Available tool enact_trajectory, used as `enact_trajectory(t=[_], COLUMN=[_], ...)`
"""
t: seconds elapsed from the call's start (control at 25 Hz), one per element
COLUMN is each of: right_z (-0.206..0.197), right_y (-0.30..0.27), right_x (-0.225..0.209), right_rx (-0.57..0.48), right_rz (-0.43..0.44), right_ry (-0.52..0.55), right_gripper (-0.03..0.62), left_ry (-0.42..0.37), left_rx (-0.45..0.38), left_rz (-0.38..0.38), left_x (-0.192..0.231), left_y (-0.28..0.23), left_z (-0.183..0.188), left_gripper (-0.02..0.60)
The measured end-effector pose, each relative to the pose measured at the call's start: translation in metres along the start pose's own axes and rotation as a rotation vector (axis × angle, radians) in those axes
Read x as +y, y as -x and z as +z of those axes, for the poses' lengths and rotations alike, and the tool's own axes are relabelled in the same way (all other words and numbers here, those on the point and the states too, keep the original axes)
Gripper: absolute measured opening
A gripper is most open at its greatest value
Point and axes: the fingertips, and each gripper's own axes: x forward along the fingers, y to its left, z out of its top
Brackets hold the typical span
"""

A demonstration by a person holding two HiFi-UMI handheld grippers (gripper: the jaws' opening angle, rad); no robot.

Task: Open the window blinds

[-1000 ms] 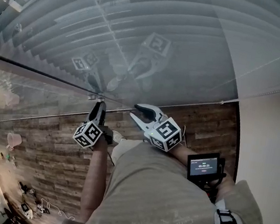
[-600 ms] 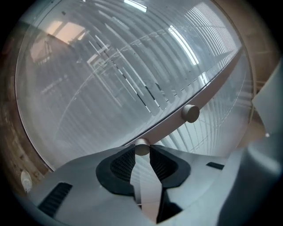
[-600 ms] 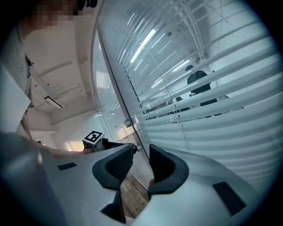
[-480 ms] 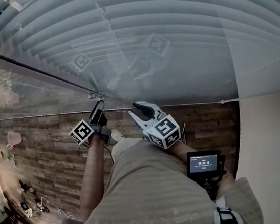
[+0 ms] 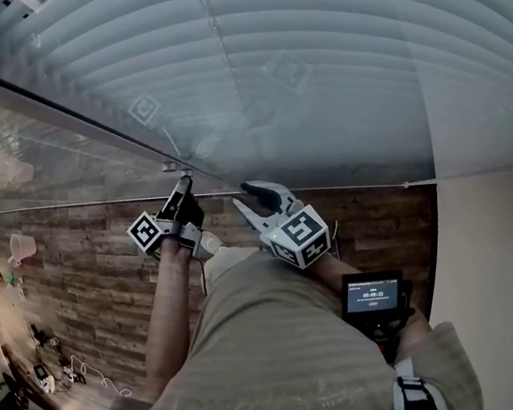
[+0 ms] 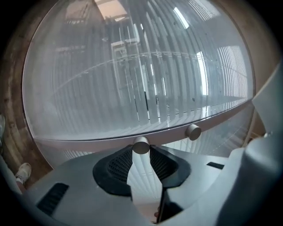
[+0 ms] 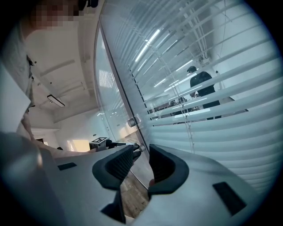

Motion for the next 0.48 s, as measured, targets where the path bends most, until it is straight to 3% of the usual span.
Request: enact_trajectory(t=[0.08, 0.16, 0.36, 0.48], right_z=[0.003, 0.009, 0.035, 0.054], right_y=[-0.001, -0.002, -0.001, -0.004], right_x=[-0.001, -0.002, 0.011, 0.030], right_rx=[-0.001, -0.010, -0.091, -0.140], right_rz=[-0.004, -0.006, 0.081, 0.153], right_ry=[0.000, -0.012, -0.100, -0.138], right_gripper=[0.101, 0.101, 0.101, 0.101], left_ry=[-0.070, -0.197, -0.752, -0.947], left_rx=[-0.026, -0.028, 0.069, 0.081], left_rz=[0.023, 0.081, 0.331, 0.429], left_x=[-0.004, -0.005, -0.002, -0.007], left_y=[0.000, 0.001, 0.000, -0.005], left_z=[0.003, 0.007, 0.006, 0.010], left_gripper=[0.122, 0.182, 0.202, 0.202])
